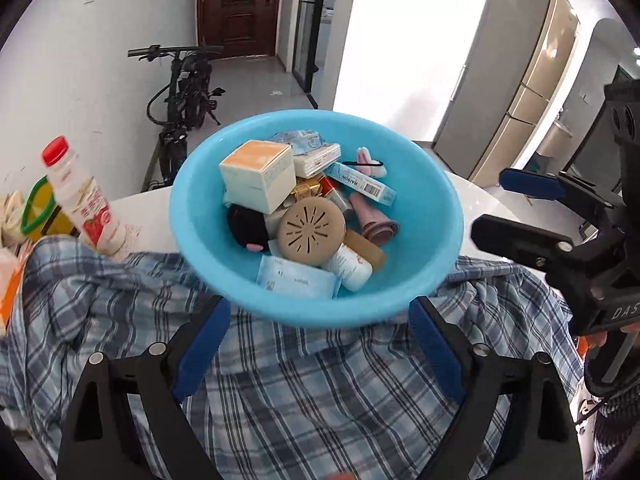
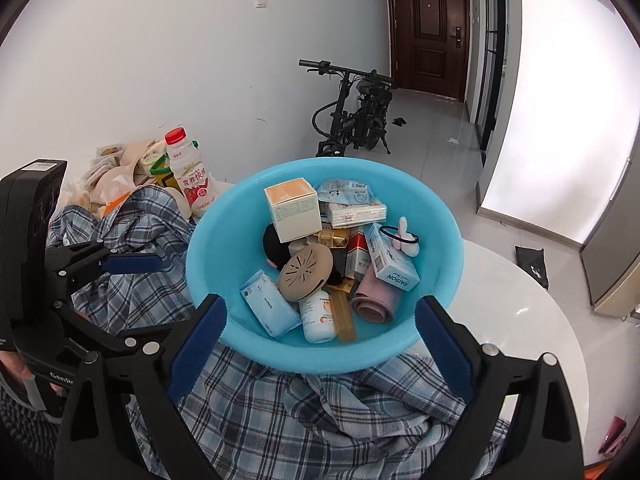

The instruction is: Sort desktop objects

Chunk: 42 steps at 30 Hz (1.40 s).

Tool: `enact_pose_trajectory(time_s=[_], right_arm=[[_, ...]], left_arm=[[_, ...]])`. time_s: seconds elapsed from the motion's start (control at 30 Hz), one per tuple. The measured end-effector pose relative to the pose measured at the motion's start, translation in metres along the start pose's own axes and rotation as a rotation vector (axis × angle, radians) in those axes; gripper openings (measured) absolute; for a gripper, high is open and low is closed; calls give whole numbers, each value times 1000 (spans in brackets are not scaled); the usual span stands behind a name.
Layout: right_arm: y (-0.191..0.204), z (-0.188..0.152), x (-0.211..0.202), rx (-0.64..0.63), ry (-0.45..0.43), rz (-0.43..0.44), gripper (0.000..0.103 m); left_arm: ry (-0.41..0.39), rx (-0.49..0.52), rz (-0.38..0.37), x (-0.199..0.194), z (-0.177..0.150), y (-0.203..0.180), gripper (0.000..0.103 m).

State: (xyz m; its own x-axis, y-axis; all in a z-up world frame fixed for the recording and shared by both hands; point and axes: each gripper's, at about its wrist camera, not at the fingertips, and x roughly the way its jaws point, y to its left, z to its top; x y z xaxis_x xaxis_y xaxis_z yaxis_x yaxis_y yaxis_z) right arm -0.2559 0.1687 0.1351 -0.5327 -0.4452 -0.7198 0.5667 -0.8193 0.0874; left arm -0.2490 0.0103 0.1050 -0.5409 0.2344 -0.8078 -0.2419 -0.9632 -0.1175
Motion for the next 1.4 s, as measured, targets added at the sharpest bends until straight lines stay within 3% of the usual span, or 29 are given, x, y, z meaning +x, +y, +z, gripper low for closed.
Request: enact_pose_trajectory(time_s=[0.07, 0.13, 0.3, 0.63, 1.03, 1.23, 1.4], right_arm=[[1, -8, -12, -1, -11, 0, 95], [3, -16, -23, -3, -19, 1, 95], [9, -38, -49, -11, -39, -1, 95], [13, -74, -85, -7, -58, -7, 95], [24, -127, -98, 30, -40, 19, 96], [18, -159, -111, 130, -90, 16, 98], [20, -181, -122, 163, -164, -53, 98]], left_arm=[[-25, 14, 23, -14, -10, -6, 93], [-41, 30, 30, -25, -19, -13, 103], [-93, 69, -18, -51, -40, -30, 103], [-107, 54, -43, -67, -77, -49, 103], [-191, 116, 12, -88, -138, -93, 103], [-267, 118, 74, -96, -165, -102, 103], [-317, 95, 55, -99, -187, -98, 103]])
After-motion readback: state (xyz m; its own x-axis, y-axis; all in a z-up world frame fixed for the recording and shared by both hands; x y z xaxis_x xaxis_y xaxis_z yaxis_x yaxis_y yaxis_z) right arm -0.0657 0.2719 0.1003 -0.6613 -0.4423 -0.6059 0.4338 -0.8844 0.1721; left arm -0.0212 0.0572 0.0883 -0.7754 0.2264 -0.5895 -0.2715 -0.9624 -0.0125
